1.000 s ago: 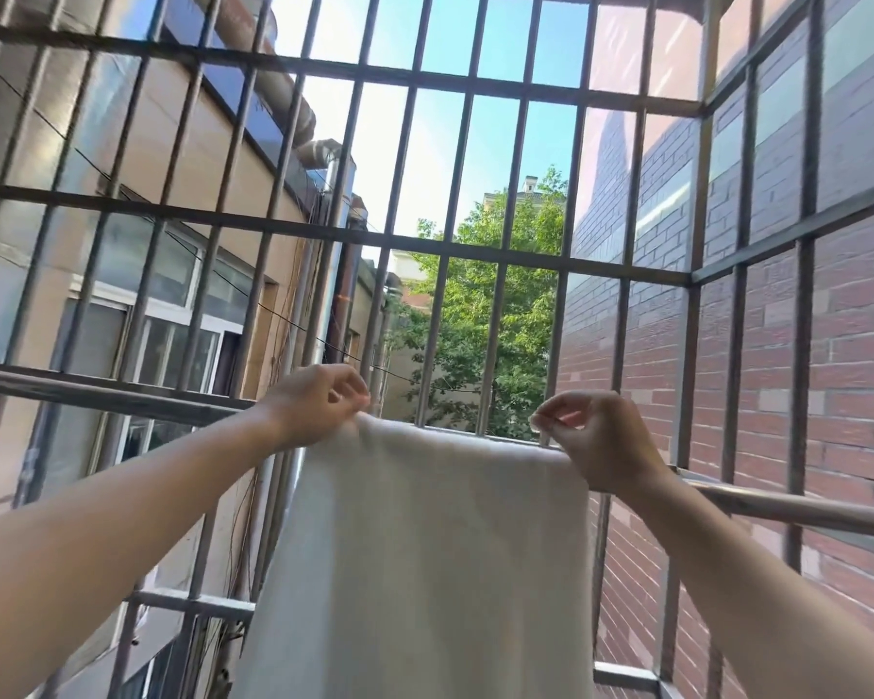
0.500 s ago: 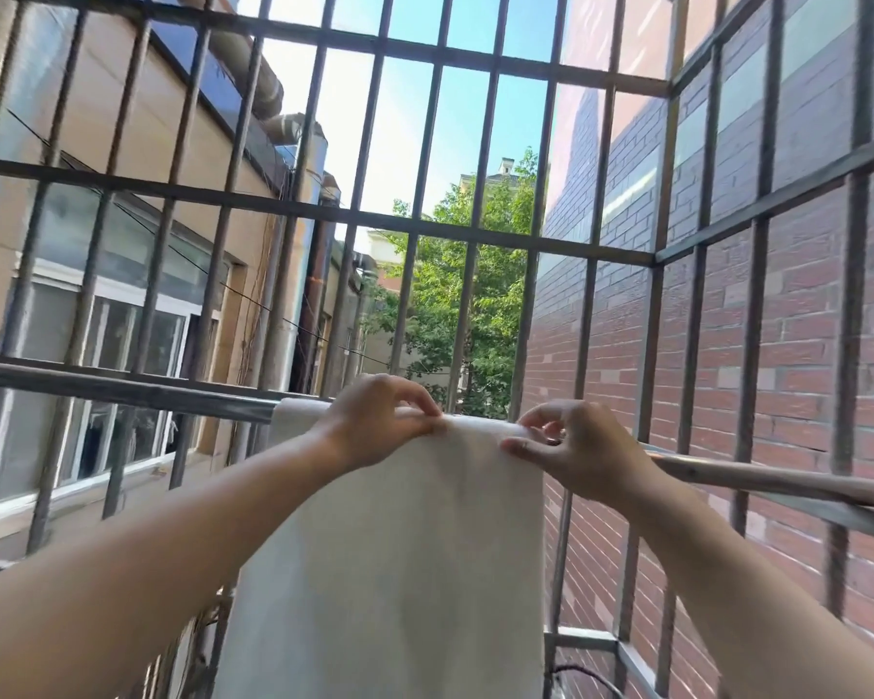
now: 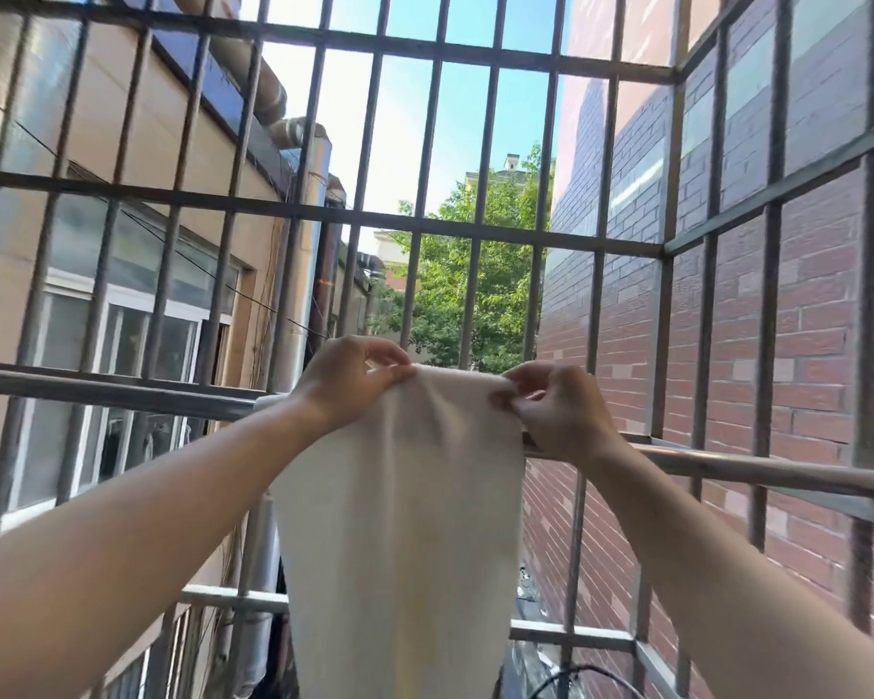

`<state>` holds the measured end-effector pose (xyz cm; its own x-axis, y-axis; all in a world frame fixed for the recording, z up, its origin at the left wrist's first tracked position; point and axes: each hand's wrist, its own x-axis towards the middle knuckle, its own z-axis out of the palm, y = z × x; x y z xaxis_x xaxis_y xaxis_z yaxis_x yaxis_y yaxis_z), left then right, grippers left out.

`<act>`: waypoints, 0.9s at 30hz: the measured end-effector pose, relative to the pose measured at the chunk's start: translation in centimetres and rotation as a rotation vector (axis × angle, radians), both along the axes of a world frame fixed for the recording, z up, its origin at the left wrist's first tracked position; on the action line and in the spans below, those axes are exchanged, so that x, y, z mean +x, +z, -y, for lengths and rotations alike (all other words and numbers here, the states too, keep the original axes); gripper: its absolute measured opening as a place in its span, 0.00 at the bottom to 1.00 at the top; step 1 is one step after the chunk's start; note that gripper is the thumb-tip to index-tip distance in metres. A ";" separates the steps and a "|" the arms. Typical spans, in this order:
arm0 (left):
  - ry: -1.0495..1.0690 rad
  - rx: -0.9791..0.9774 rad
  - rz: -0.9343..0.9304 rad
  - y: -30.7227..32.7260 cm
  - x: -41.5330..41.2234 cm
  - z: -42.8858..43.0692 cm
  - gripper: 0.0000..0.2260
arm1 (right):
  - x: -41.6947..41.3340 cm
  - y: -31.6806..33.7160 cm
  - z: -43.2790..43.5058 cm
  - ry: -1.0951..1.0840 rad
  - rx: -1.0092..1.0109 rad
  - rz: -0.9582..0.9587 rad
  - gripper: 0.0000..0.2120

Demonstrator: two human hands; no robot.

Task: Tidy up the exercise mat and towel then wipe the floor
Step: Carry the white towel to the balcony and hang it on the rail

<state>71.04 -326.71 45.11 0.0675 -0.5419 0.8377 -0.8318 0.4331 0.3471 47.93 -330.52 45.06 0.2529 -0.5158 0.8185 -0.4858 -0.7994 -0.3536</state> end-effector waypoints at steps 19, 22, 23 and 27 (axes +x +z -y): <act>0.042 0.287 0.326 -3.0 2.2 -2.5 0.14 | -0.3 0.3 -0.2 0.069 0.057 -0.376 0.13; 0.044 0.240 0.308 -3.0 2.8 -2.9 0.13 | -0.5 -0.2 -0.1 0.009 -0.015 -0.363 0.17; 0.045 0.227 0.293 -3.0 3.1 -3.0 0.12 | -0.7 -0.3 -0.1 -0.009 -0.035 -0.343 0.17; 0.038 0.150 0.186 -2.7 4.4 -3.6 0.05 | -2.2 -0.4 -0.5 -0.028 -0.032 -0.335 0.16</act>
